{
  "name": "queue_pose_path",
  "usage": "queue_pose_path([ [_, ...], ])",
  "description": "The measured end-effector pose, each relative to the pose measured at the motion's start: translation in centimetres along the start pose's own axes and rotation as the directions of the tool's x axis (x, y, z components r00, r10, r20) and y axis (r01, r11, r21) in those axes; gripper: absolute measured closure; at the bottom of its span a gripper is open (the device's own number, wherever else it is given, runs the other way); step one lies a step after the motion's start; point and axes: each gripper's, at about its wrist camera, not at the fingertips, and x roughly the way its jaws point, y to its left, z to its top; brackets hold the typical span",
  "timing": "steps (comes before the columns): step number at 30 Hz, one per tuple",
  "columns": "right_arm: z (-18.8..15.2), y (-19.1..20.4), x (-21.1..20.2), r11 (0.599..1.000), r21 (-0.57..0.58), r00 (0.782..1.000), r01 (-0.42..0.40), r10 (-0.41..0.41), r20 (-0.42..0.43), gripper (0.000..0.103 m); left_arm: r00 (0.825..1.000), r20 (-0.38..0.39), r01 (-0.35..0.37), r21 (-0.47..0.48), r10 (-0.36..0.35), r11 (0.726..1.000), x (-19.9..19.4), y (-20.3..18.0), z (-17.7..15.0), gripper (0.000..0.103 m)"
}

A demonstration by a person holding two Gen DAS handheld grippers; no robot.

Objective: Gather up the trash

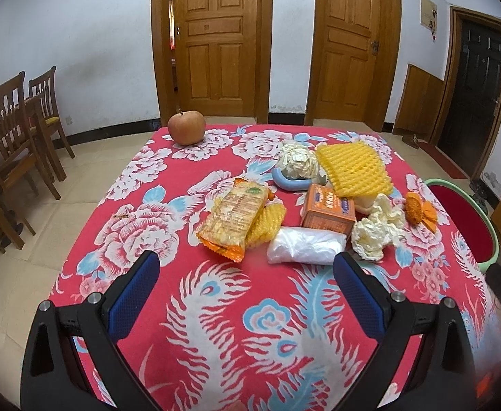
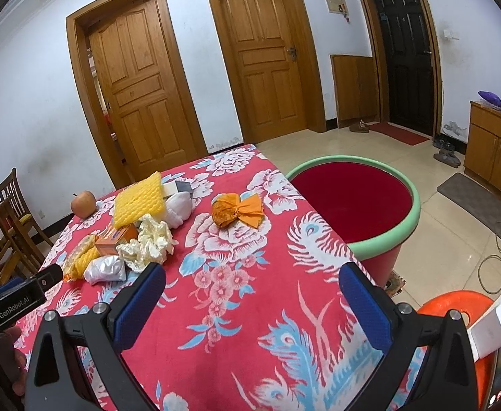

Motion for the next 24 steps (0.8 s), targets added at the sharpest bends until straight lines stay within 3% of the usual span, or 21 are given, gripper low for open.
queue_pose_path([
  [16, 6.6, 0.1, 8.0, 0.995, -0.095, 0.981, -0.017, -0.002, -0.191, 0.000, 0.990, -0.093, -0.107, -0.032, 0.103, 0.994, 6.6, 4.0, 4.2, 0.003],
  [24, 7.7, 1.4, 13.3, 0.979, -0.188, 0.961, -0.073, 0.019, -0.276, 0.000, 0.986, -0.159, -0.060, -0.036, 0.053, 0.998, 9.5, 3.9, 4.7, 0.010],
])
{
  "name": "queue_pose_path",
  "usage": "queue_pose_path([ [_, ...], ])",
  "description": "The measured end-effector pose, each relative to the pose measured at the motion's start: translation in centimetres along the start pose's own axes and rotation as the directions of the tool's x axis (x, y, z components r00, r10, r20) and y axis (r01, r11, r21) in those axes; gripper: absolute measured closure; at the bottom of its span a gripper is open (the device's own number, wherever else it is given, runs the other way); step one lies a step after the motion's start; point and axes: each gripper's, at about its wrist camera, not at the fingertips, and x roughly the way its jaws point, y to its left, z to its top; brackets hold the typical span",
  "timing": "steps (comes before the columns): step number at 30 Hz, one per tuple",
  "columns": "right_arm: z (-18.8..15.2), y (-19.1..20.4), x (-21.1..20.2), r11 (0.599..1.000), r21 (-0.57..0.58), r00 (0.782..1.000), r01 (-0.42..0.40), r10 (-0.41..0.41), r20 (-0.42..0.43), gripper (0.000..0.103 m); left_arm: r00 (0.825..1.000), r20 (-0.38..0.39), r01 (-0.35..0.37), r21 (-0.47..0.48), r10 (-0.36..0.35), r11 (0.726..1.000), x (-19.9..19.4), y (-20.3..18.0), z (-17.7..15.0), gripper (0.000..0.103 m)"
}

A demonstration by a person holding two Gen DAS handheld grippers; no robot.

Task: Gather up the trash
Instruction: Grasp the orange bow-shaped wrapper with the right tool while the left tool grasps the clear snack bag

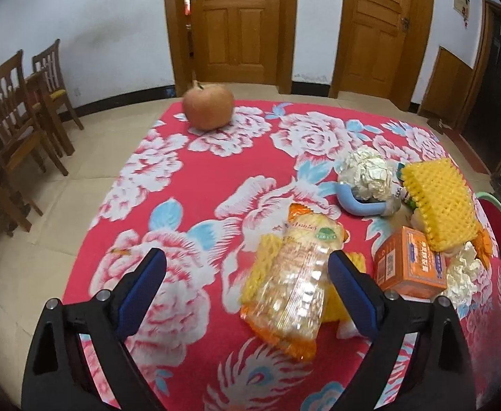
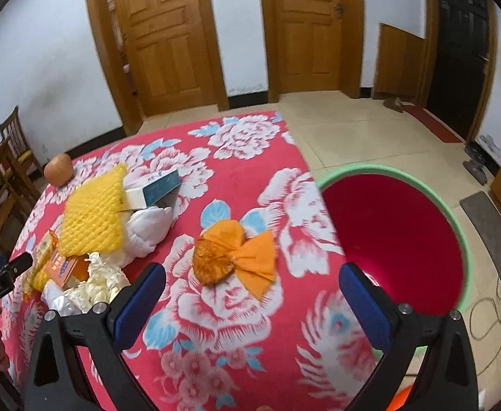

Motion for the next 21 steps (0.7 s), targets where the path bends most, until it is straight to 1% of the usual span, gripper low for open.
queue_pose_path([
  [3, 0.3, 0.3, 1.9, 1.000, -0.019, 1.000, 0.003, -0.003, -0.029, 0.000, 0.998, -0.026, 0.056, 0.003, -0.056, 0.998, 0.8, -0.4, 0.2, 0.017],
  [5, 0.5, 0.4, 2.8, 1.000, -0.009, 0.999, -0.008, 0.008, -0.047, 0.001, 0.994, -0.036, 0.105, 0.009, -0.104, 0.994, 1.0, -0.6, 0.3, 0.025],
  [6, 0.5, 0.4, 3.2, 1.000, -0.004, 0.998, -0.012, 0.012, -0.054, 0.001, 0.992, -0.039, 0.118, 0.016, -0.118, 0.993, 1.1, -0.8, 0.3, 0.027],
  [8, 0.5, 0.5, 3.6, 1.000, 0.005, 0.998, -0.007, 0.007, -0.060, 0.007, 0.987, -0.046, 0.152, 0.028, -0.151, 0.988, 1.0, -1.2, 0.3, 0.037],
  [9, 0.5, 0.5, 3.8, 1.000, 0.008, 0.998, -0.001, 0.001, -0.066, 0.009, 0.983, -0.050, 0.176, 0.032, -0.174, 0.984, 1.0, -1.3, 0.3, 0.039],
  [11, 0.5, 0.5, 4.2, 1.000, 0.021, 0.997, 0.001, 0.001, -0.074, 0.012, 0.976, -0.061, 0.211, 0.042, -0.208, 0.977, 1.0, -1.5, 0.2, 0.047],
  [12, 0.5, 0.6, 4.3, 1.000, 0.027, 0.997, 0.002, 0.000, -0.072, 0.013, 0.974, -0.064, 0.222, 0.046, -0.219, 0.974, 1.0, -1.6, 0.0, 0.048],
  [15, 0.5, 1.1, 4.6, 0.999, 0.044, 0.997, 0.017, -0.013, -0.077, 0.022, 0.965, -0.067, 0.255, 0.044, -0.252, 0.966, 1.1, -1.6, -0.3, 0.055],
  [16, 0.5, 1.4, 4.7, 0.999, 0.048, 0.997, 0.022, -0.018, -0.079, 0.029, 0.963, -0.064, 0.264, 0.041, -0.261, 0.964, 1.0, -1.4, -0.3, 0.059],
  [17, 0.4, 1.6, 4.7, 0.998, 0.049, 0.996, 0.026, -0.022, -0.081, 0.036, 0.961, -0.061, 0.272, 0.037, -0.270, 0.961, 1.0, -1.3, -0.3, 0.060],
  [18, 0.4, 1.8, 4.8, 0.998, 0.048, 0.996, 0.035, -0.031, -0.083, 0.036, 0.957, -0.057, 0.286, 0.027, -0.284, 0.958, 1.0, -1.1, -0.3, 0.060],
  [21, 0.0, 2.2, 4.6, 0.996, 0.071, 0.996, 0.047, -0.042, -0.077, 0.044, 0.943, -0.057, 0.327, -0.003, -0.327, 0.945, 1.0, -0.3, -0.3, 0.061],
])
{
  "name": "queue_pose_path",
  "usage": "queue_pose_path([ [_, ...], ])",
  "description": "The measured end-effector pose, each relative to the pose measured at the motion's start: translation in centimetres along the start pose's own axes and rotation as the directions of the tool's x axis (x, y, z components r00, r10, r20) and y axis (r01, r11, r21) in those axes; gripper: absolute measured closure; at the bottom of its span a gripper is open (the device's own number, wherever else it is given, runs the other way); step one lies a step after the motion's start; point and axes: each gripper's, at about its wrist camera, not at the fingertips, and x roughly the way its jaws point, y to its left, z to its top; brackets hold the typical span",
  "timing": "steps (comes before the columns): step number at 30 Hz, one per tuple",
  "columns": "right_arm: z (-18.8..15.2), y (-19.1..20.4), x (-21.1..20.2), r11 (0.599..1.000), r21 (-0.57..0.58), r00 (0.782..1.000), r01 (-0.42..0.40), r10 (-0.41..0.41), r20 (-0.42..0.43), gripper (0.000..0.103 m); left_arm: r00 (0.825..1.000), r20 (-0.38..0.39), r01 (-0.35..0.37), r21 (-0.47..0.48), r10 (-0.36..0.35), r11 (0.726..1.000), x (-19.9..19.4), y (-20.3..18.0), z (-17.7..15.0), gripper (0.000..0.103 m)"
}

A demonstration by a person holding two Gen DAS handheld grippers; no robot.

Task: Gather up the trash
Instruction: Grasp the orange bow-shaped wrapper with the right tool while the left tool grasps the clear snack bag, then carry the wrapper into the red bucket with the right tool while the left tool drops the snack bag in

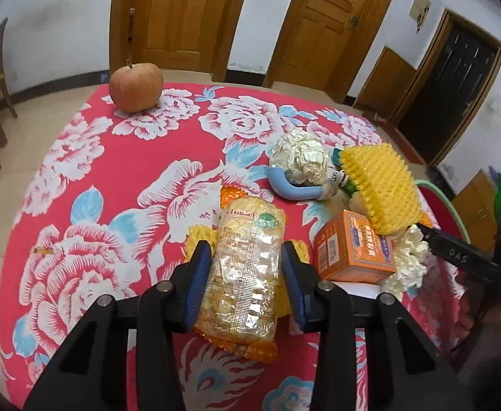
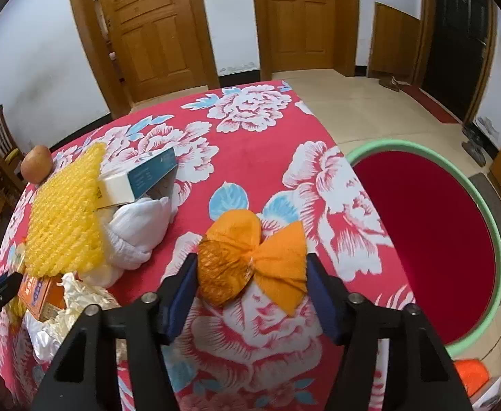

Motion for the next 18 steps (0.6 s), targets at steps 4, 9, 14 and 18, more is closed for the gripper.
queue_pose_path([
  [4, -0.5, 0.1, -1.1, 0.999, 0.039, 1.000, 0.009, -0.010, 0.026, 0.060, 0.999, 0.016, 0.030, -0.008, -0.030, 1.000, -0.8, 0.3, 0.0, 0.061],
  [9, -1.1, 0.3, -2.8, 0.999, 0.039, 0.998, -0.001, -0.002, 0.061, 0.078, 0.997, 0.062, 0.052, 0.009, -0.052, 0.999, -2.7, -0.5, -0.2, 0.061],
  [14, -1.4, 0.0, -4.8, 0.999, 0.030, 0.994, -0.020, 0.017, 0.104, 0.083, 0.995, 0.087, 0.053, 0.013, -0.054, 0.999, -4.5, -1.5, -0.6, 0.061],
  [18, -1.8, -0.3, -6.3, 0.999, 0.024, 0.990, -0.046, 0.042, 0.135, 0.083, 0.994, 0.085, 0.064, 0.007, -0.064, 0.998, -5.3, -2.3, -0.8, 0.061],
])
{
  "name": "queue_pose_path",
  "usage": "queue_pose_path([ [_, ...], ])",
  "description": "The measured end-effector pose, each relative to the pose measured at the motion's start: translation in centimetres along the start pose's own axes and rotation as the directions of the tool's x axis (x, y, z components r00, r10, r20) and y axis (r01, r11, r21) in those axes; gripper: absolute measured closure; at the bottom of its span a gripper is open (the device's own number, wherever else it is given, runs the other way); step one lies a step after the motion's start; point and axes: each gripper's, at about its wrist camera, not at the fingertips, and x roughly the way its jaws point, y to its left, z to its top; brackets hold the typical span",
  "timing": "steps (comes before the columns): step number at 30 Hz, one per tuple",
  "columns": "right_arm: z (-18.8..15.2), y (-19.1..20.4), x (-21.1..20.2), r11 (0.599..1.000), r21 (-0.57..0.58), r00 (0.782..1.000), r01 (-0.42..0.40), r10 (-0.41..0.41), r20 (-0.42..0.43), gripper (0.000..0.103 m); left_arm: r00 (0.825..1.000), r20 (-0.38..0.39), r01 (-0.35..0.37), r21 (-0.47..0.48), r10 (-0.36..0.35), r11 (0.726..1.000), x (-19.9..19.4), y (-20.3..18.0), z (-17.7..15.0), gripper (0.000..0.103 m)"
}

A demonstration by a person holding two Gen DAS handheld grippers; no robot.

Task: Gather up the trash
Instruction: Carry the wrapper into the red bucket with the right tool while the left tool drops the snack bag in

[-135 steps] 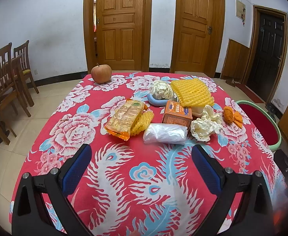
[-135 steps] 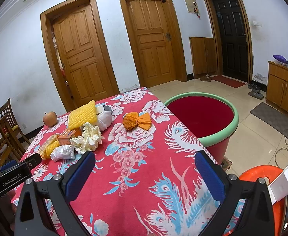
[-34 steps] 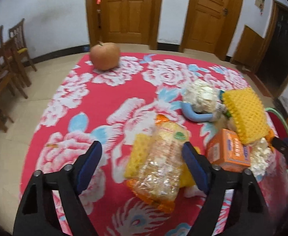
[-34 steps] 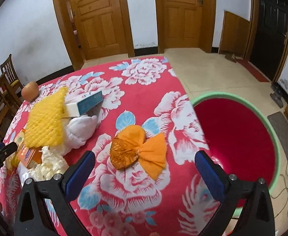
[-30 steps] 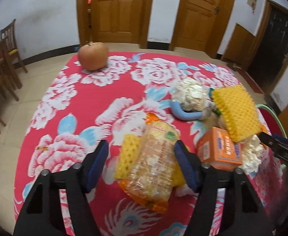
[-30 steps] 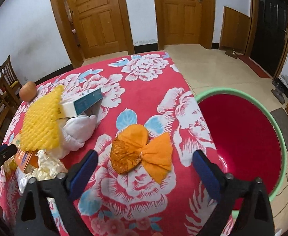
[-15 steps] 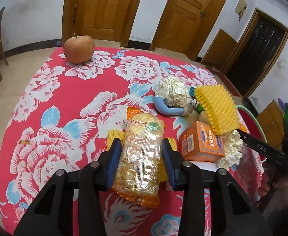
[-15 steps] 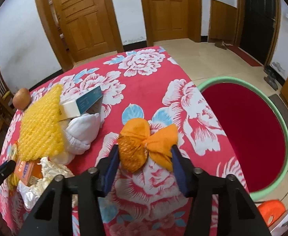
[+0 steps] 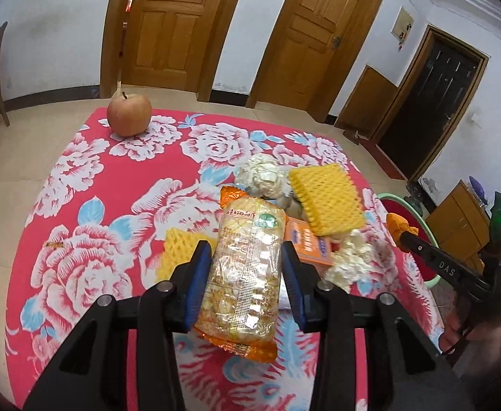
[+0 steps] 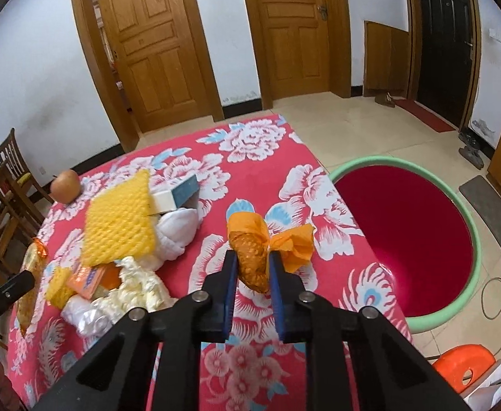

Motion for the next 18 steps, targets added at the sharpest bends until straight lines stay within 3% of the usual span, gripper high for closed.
queue_pose_path([
  [8, 0.0, -2.9, -2.8, 0.998, 0.057, 0.998, -0.026, 0.023, 0.055, 0.083, 1.000, 0.000, 0.019, 0.025, -0.019, 0.999, -0.9, -3.4, 0.2, 0.061],
  [18, -0.3, -9.4, -3.5, 0.979, 0.205, 0.997, 0.005, -0.021, 0.078, 0.083, 0.996, -0.039, 0.087, 0.104, -0.083, 0.991, 1.3, -9.6, 1.8, 0.061],
])
